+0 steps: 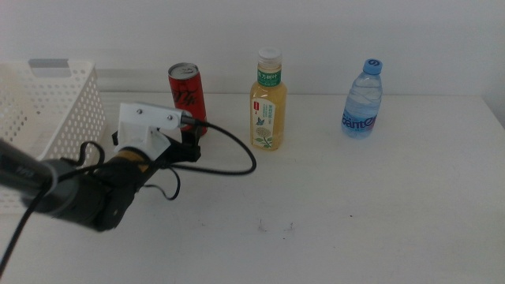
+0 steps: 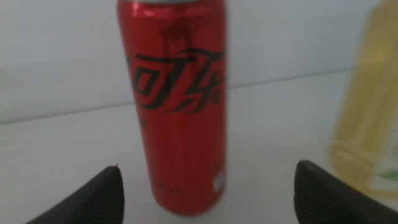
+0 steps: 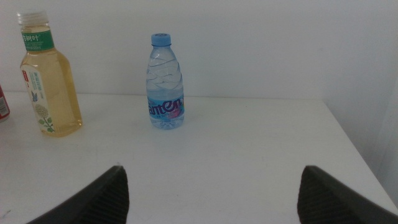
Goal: Use arms to grab the bottles and put them into the dustbin to the left of the table.
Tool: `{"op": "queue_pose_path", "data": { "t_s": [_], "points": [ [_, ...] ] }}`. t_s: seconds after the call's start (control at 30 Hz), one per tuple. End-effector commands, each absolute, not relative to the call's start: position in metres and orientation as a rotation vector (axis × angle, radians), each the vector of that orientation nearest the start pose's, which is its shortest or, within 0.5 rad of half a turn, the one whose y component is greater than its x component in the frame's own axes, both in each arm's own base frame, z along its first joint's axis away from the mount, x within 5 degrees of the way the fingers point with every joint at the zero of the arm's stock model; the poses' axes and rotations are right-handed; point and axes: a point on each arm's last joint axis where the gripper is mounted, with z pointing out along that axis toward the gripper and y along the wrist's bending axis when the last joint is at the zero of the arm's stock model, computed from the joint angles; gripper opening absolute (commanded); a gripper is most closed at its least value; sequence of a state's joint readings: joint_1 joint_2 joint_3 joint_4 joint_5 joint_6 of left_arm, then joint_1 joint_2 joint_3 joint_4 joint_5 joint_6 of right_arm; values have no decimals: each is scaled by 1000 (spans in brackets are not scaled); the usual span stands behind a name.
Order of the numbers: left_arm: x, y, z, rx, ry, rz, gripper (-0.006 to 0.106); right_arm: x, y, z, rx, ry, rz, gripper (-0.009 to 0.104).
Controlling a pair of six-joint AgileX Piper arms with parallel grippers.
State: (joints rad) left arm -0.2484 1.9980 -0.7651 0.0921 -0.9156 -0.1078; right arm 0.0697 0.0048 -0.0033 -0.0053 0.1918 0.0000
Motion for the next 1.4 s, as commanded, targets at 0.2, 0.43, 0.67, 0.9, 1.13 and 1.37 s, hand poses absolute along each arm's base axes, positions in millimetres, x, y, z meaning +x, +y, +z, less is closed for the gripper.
{"op": "queue_pose_path", "data": {
  "t_s": [0.2, 0.43, 0.67, 0.9, 1.13, 1.37],
  "points": [
    [412, -100, 103, 174, 1795, -277, 94, 56, 3, 196, -62, 1669, 33, 86],
    [450, -107, 87, 165, 1769, -271, 94, 56, 3, 196, -62, 1669, 33, 86],
    [458, -107, 81, 184, 1766, -248, 73, 56, 3, 196, -62, 1669, 33, 86],
    [412, -108, 143, 302, 1747, -291, 2, 56, 3, 196, -62, 1669, 33, 86],
    [322, -97, 224, 225, 2058, -273, -2, 56, 3, 196, -62, 1669, 33, 86],
    [288, -59, 300, 132, 2434, -92, -2, 56, 3, 196, -62, 1669, 33, 86]
  ]
}}
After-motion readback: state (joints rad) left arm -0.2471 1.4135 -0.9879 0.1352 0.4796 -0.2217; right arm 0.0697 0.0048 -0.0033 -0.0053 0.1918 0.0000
